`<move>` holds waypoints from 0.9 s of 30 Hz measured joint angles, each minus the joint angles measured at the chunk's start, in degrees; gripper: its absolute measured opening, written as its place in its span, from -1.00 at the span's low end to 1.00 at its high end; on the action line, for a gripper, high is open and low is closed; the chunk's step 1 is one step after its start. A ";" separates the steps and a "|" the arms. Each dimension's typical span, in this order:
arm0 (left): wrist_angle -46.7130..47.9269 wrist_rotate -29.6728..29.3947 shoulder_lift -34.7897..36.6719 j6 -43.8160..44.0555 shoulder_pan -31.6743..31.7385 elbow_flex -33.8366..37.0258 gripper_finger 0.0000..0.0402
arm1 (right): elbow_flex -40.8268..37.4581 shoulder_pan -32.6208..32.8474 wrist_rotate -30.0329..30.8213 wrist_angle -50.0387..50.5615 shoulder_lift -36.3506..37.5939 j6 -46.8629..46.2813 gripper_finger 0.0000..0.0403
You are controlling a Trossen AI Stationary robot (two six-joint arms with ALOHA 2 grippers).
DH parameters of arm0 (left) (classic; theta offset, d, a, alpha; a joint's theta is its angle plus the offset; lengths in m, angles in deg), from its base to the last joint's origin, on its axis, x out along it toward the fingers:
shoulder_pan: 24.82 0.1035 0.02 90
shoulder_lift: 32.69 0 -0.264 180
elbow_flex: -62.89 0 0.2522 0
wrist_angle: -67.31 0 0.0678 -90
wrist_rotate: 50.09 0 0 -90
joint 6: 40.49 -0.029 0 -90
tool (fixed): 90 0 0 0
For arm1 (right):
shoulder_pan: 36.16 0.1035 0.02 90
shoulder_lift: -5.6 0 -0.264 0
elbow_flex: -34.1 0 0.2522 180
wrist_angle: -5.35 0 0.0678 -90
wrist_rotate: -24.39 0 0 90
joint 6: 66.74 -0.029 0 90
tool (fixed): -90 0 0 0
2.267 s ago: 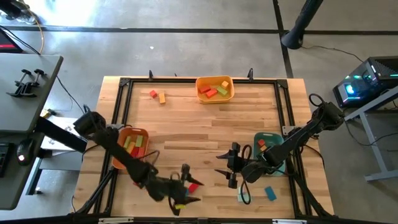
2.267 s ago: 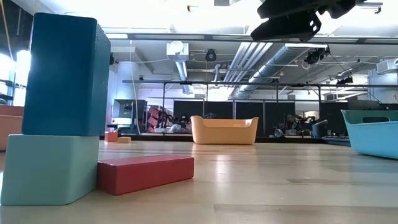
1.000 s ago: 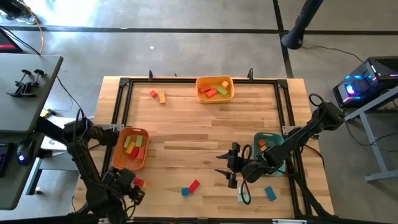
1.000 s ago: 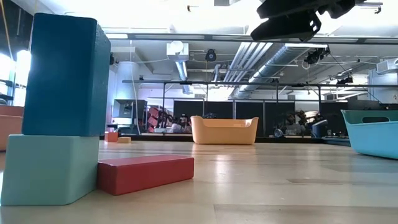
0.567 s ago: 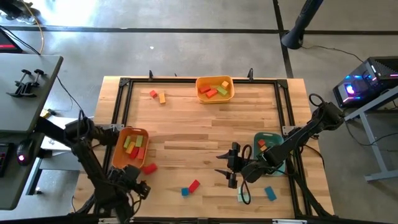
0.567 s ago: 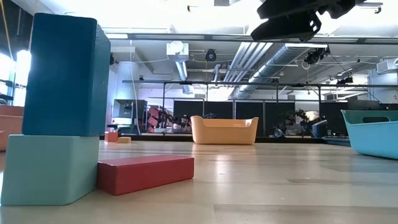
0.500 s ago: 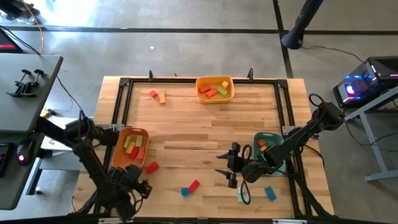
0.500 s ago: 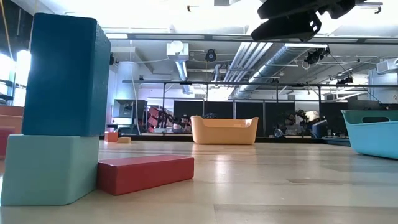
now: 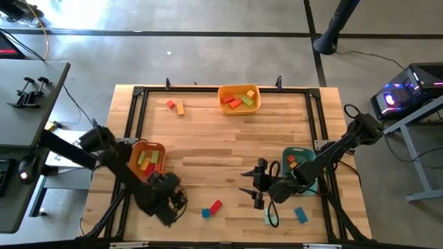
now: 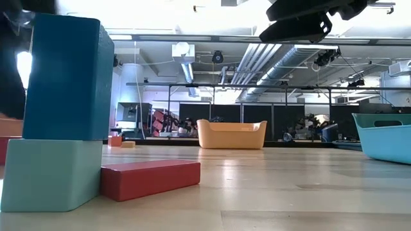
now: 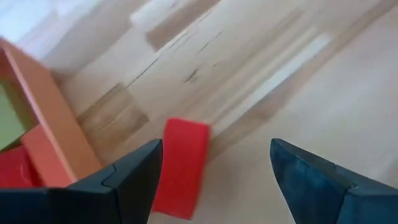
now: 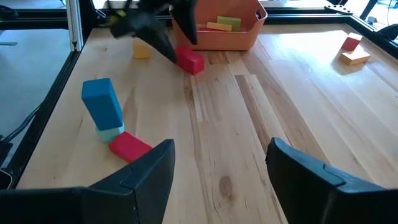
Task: Sort blocks by size
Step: Put the red large block into the yellow bin
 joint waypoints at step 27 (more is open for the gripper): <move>-22.42 10.23 -0.03 -26.45 12.02 4.70 -0.51 | 0.00 -0.02 0.00 0.46 0.00 0.08 0.21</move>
